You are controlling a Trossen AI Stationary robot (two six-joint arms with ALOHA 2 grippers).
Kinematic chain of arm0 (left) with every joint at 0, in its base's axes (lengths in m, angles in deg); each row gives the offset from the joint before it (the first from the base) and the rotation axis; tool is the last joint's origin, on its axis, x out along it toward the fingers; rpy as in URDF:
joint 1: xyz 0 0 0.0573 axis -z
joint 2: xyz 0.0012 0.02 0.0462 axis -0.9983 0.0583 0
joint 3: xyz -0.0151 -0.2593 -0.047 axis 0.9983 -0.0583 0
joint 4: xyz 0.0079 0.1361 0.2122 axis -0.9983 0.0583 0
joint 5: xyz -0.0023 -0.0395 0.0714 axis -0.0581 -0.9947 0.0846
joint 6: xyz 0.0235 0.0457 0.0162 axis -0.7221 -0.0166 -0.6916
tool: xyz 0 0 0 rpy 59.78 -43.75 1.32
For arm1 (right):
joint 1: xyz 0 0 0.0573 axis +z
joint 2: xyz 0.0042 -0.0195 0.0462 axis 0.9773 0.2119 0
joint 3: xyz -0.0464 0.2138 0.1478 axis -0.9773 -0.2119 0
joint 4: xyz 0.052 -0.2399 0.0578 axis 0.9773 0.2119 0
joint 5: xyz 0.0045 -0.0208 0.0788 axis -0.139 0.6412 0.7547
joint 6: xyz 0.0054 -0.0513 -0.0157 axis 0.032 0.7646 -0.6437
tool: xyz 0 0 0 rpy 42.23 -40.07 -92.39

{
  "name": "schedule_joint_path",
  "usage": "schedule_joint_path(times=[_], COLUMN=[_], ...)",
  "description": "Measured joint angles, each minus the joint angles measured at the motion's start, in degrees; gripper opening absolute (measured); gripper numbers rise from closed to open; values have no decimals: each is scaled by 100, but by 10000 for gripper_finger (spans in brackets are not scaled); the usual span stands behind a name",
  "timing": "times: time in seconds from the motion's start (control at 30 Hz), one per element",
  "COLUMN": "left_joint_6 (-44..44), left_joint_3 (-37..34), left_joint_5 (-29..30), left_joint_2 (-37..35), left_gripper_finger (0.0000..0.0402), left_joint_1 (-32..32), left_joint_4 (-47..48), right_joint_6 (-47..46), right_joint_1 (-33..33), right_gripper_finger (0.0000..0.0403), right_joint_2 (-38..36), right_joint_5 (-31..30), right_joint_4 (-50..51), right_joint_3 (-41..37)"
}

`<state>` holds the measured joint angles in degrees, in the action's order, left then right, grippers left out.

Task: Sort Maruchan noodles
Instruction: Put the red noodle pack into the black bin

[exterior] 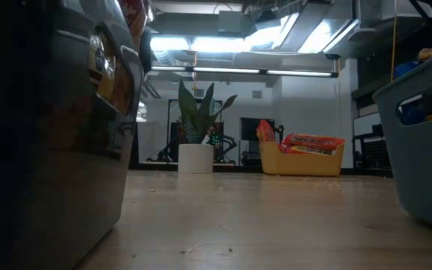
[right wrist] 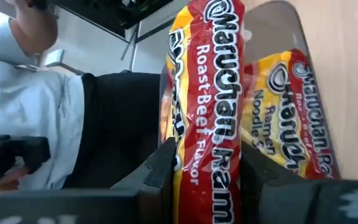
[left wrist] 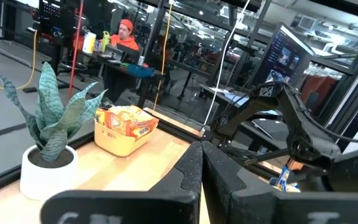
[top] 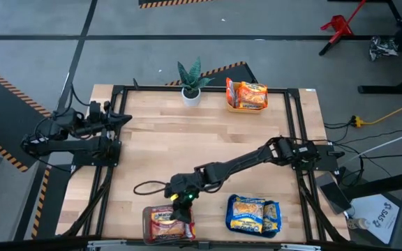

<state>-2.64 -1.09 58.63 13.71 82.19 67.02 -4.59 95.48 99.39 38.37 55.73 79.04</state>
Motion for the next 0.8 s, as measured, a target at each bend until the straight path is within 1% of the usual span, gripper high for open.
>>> schedule_joint_path(times=[0.03, 0.33, 0.47, 0.57, 0.67, 0.8], left_joint_6=[0, 0, 0, 0, 0, -2], left_joint_3=[0, 0, 0, 0, 0, 0], left_joint_5=[0, 37, 37, 42, 42, 42], left_joint_2=[2, 2, 1, 2, 2, 1], left_gripper_finger=[0, 0, 0, 0, 0, 0], left_joint_1=[0, 0, 0, 0, 0, 0], left_joint_4=[11, 254, 258, 255, 253, 249], right_joint_6=[-17, -3, 2, 5, 13, -2], right_joint_1=[-2, -4, -4, 4, 4, 4], right_gripper_finger=[96, 97, 97, 99, 116, 154], right_joint_2=[44, 155, 155, 155, 155, 155], right_joint_5=[41, 114, 405, 338, 326, 343], right_joint_4=[-125, -55, -68, -55, -77, -77], right_joint_3=[4, 4, 4, 4, 4, 4])
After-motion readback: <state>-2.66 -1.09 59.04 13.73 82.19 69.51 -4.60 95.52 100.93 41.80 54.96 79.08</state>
